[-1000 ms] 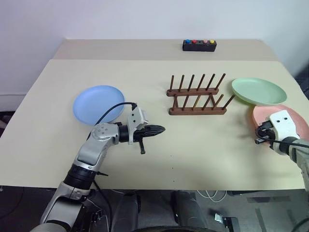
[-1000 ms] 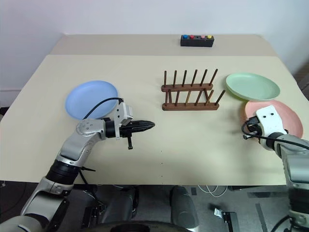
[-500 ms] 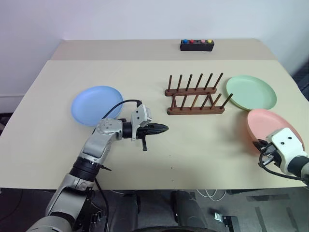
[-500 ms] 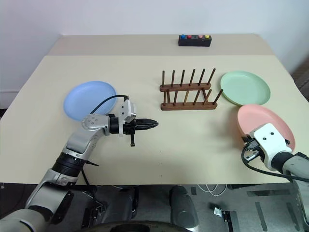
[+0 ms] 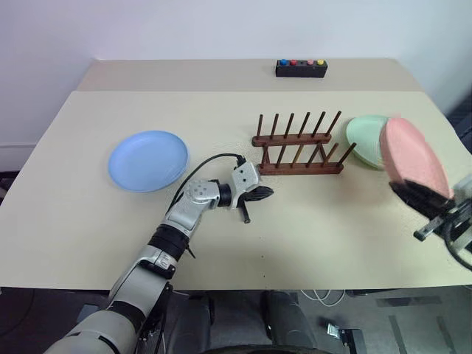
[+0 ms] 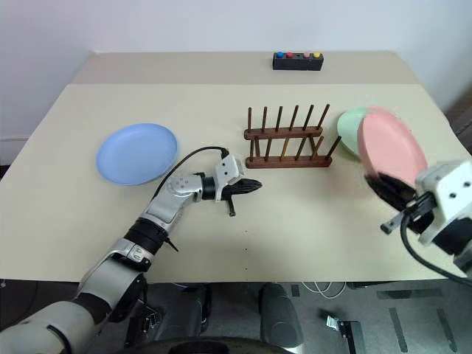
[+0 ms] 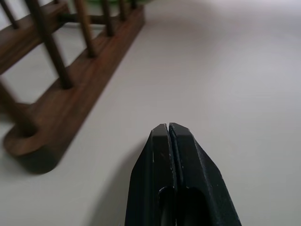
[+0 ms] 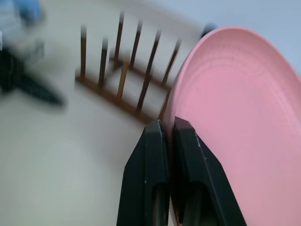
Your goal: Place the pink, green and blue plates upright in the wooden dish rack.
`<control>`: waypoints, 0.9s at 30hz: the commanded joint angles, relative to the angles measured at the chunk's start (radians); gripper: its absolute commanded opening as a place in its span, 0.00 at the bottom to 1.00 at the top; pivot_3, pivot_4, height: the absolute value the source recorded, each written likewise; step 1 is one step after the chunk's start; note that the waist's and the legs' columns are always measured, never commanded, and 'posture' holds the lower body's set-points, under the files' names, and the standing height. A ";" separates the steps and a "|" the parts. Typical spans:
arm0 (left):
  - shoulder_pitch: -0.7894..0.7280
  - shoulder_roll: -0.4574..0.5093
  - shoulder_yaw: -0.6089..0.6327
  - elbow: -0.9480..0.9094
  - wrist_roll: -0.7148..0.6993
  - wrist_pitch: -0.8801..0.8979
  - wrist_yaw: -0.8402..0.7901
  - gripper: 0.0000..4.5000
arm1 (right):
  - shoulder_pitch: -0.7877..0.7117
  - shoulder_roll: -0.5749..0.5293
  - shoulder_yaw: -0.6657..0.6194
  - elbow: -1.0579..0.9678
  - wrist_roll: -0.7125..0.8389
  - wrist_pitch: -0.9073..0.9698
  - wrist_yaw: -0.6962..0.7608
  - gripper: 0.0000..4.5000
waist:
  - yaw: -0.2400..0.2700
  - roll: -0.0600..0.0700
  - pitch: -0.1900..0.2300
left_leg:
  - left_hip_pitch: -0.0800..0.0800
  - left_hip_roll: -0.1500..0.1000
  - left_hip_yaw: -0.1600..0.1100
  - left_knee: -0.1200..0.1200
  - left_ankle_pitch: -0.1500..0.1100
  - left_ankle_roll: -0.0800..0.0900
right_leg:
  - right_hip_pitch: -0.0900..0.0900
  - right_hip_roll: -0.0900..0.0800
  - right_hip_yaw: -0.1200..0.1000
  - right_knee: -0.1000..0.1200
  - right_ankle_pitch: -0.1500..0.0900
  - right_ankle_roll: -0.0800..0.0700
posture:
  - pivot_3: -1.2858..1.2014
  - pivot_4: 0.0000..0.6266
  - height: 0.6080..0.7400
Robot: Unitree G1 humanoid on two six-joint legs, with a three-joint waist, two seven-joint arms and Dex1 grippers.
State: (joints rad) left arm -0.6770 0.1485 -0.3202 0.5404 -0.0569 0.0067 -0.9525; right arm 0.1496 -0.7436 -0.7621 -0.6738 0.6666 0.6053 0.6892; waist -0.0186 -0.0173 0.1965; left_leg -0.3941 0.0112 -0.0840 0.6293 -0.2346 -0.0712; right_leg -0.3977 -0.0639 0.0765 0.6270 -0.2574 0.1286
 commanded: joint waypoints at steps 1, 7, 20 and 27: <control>0.014 0.006 0.024 -0.076 -0.054 0.010 -0.057 0.00 | -0.114 -0.008 -0.029 -0.014 0.161 0.036 -0.085 0.01 | 0.004 0.000 0.000 | 0.000 0.000 0.000 0.000 0.000 0.000 | 0.000 0.000 0.000 0.000 0.000 0.000 | 0.52 0.24 0.92; 0.105 0.066 0.045 -0.251 -0.124 0.100 -0.122 0.00 | -0.453 0.022 0.141 0.128 0.400 0.092 -0.199 0.01 | 0.001 0.001 0.000 | 0.000 0.000 0.000 0.000 0.000 0.000 | 0.000 0.000 0.000 0.001 0.000 -0.001 | 0.52 0.24 0.92; 0.226 0.147 0.090 -0.488 -0.196 0.244 -0.083 0.00 | -0.724 0.086 0.258 0.501 0.535 0.146 -0.247 0.01 | 0.002 0.002 0.000 | -0.001 0.000 -0.001 0.000 0.000 0.000 | -0.002 0.000 0.000 0.002 0.000 0.000 | 0.52 0.24 0.92; 0.233 0.153 0.089 -0.507 -0.205 0.251 -0.062 0.00 | -0.760 0.074 0.285 0.593 0.519 0.188 -0.215 0.01 | 0.002 0.002 0.000 | -0.002 0.000 -0.001 0.000 0.000 0.000 | -0.003 0.000 0.000 0.002 0.001 0.000 | 0.52 0.24 0.92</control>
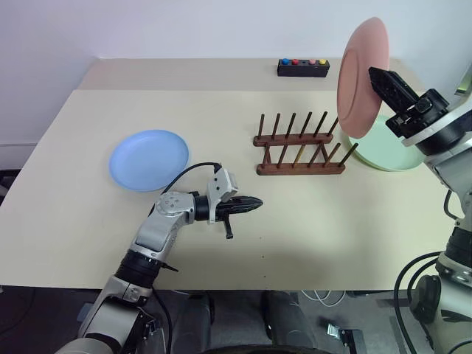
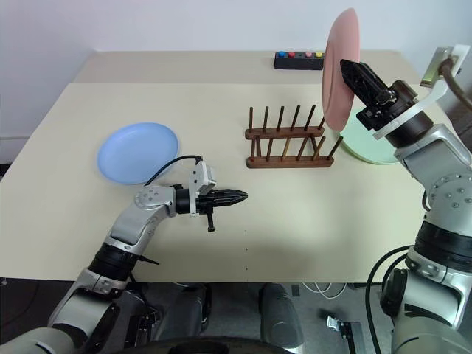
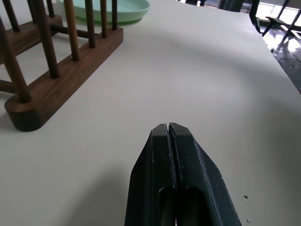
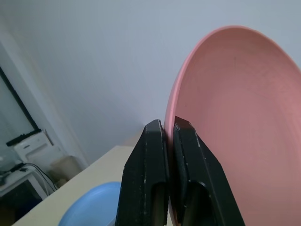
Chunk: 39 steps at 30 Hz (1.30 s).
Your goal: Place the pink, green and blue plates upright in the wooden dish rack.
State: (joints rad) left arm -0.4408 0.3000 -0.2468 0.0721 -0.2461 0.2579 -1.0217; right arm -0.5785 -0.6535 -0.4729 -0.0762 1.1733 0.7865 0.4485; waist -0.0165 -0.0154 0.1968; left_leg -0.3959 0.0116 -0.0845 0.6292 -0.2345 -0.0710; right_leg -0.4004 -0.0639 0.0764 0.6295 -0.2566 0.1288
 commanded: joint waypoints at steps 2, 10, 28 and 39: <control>-0.003 0.004 0.013 -0.040 -0.019 0.001 0.009 0.00 | -0.037 -0.014 -0.005 0.007 0.011 0.013 0.032 0.01 | -0.001 0.000 0.000 | 0.000 0.000 0.000 0.000 0.000 0.000 | 0.000 0.000 0.000 0.000 0.000 0.000 | 0.52 0.24 0.92; -0.003 0.002 0.008 -0.040 -0.018 -0.003 0.014 0.00 | -0.052 -0.009 -0.017 0.085 0.002 0.028 0.014 0.01 | -0.001 0.000 0.000 | 0.000 0.000 0.000 0.000 0.000 0.000 | 0.000 0.000 0.000 0.000 0.000 0.000 | 0.52 0.24 0.92; 0.000 0.004 0.003 -0.038 -0.014 -0.008 0.025 0.00 | -0.063 -0.001 -0.058 0.171 0.003 0.049 -0.001 0.63 | -0.001 0.000 0.000 | -0.001 0.000 0.000 0.000 0.000 0.000 | -0.001 0.000 0.000 0.000 0.000 0.000 | 0.52 0.24 0.92; -0.001 0.004 0.002 -0.036 -0.015 -0.011 0.022 0.00 | -0.084 -0.030 -0.095 0.189 -0.128 -0.099 -0.006 0.74 | -0.001 0.000 0.000 | -0.005 0.000 0.000 0.001 0.000 0.000 | -0.005 0.000 0.000 0.000 0.002 0.003 | 0.52 0.24 0.92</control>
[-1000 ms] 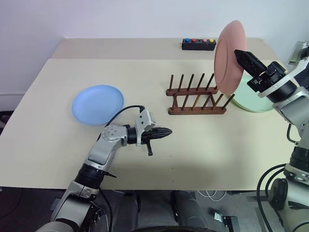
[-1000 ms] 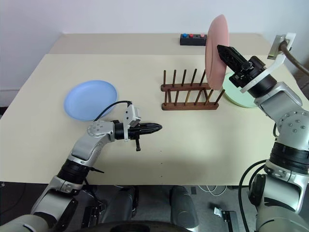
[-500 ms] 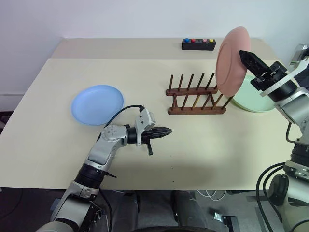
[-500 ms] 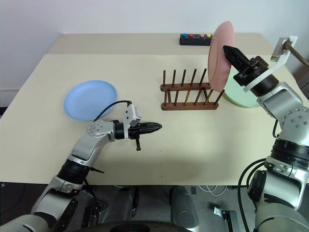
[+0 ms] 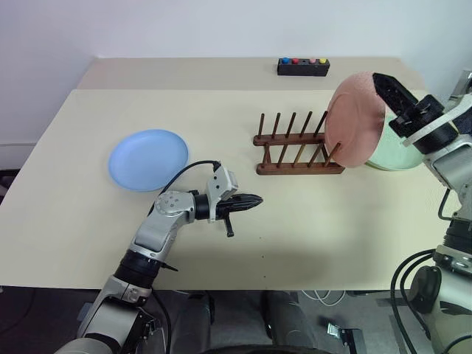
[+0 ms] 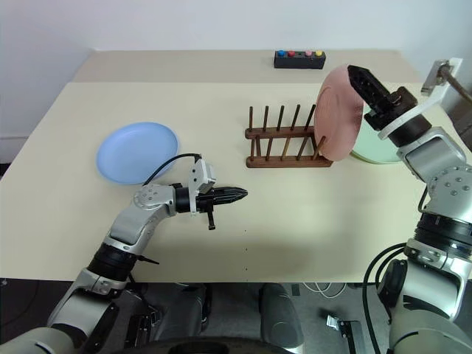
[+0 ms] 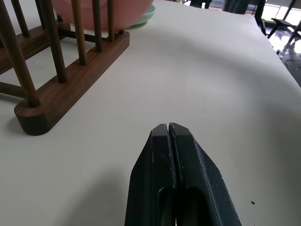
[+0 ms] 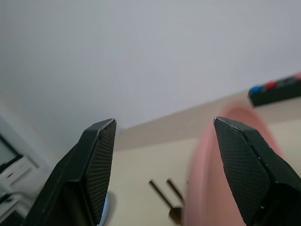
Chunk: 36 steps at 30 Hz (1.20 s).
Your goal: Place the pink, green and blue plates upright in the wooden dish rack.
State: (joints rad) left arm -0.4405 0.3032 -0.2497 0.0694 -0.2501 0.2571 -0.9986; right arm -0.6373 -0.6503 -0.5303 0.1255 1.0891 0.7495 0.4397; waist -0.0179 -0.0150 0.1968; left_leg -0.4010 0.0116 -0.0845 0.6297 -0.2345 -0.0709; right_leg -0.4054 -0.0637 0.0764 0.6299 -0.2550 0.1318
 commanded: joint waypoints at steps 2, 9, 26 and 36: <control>-0.002 0.000 0.004 -0.031 -0.010 -0.012 -0.001 0.00 | -0.026 -0.040 -0.044 -0.002 -0.076 -0.094 0.003 0.74 | 0.000 0.000 0.000 | 0.000 0.000 0.000 0.000 0.000 0.000 | 0.000 0.000 0.000 0.000 0.000 0.000 | 0.52 0.24 0.92; 0.001 0.005 0.010 -0.044 -0.016 -0.006 -0.001 0.00 | 0.070 -0.167 -0.041 0.025 -0.298 -0.246 0.055 0.74 | 0.005 0.001 0.000 | -0.002 0.000 0.000 0.001 0.000 0.000 | -0.002 0.000 0.000 0.000 0.000 0.000 | 0.52 0.24 0.92; -0.013 0.045 0.004 -0.087 -0.057 0.016 -0.076 0.00 | 0.326 -0.321 0.392 0.219 -1.016 -0.681 0.213 0.74 | -0.021 0.005 -0.002 | -0.002 0.000 0.001 0.001 0.000 0.000 | -0.002 0.000 0.001 0.000 0.000 -0.001 | 0.52 0.24 0.92; 0.023 0.057 0.009 -0.117 -0.047 0.023 -0.036 0.00 | 0.056 -0.223 0.569 0.671 -1.222 -0.909 0.139 0.74 | -0.026 0.005 -0.001 | -0.002 0.000 0.001 0.001 0.000 0.000 | -0.002 0.000 0.001 0.000 0.000 0.000 | 0.52 0.24 0.92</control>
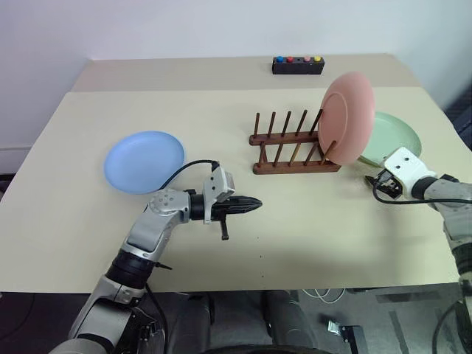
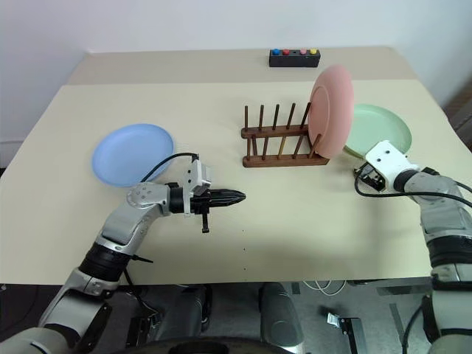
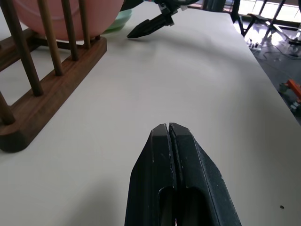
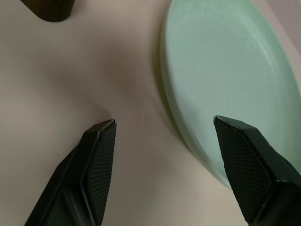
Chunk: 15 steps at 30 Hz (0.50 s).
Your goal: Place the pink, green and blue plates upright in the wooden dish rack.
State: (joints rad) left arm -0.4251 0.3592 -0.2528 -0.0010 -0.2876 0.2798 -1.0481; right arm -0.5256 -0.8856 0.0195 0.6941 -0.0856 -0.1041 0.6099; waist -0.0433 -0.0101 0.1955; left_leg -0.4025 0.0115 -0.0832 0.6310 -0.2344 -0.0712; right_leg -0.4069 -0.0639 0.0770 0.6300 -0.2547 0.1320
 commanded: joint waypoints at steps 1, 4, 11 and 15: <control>0.010 0.002 0.012 -0.051 -0.009 0.002 0.019 0.00 | -0.077 0.018 0.030 0.142 -0.064 -0.076 -0.044 0.74 | -0.001 0.000 0.000 | 0.000 0.000 0.000 0.000 0.000 0.000 | 0.000 0.000 0.000 0.000 0.000 0.000 | 0.52 0.24 0.92; 0.018 0.006 0.014 -0.062 -0.009 0.005 0.031 0.00 | -0.114 0.022 0.043 0.212 -0.093 -0.119 -0.076 0.63 | 0.000 0.000 0.000 | 0.002 0.000 0.000 0.000 0.000 0.000 | 0.002 0.000 0.000 0.000 0.000 0.000 | 0.52 0.24 0.92; 0.028 0.011 0.010 -0.075 -0.010 0.009 0.040 0.00 | -0.083 0.022 0.020 0.208 -0.086 -0.153 -0.091 0.01 | 0.001 0.000 0.000 | 0.002 0.000 0.000 0.000 0.000 0.000 | 0.003 0.000 0.000 0.000 0.000 0.000 | 0.52 0.24 0.92; 0.015 0.003 0.003 -0.061 -0.008 0.004 0.040 0.00 | -0.037 0.009 -0.002 0.155 -0.086 -0.161 -0.135 0.01 | 0.001 0.000 0.000 | 0.003 0.000 0.000 0.000 0.000 0.000 | 0.003 0.000 0.000 0.000 0.000 0.000 | 0.52 0.24 0.92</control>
State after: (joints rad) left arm -0.3966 0.3683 -0.2542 -0.0413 -0.2873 0.2954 -1.0054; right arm -0.5814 -0.8529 0.0470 0.8789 -0.1749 -0.2617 0.4939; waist -0.0423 -0.0104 0.1954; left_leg -0.3995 0.0114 -0.0833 0.6307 -0.2344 -0.0712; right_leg -0.4037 -0.0639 0.0772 0.6301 -0.2547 0.1319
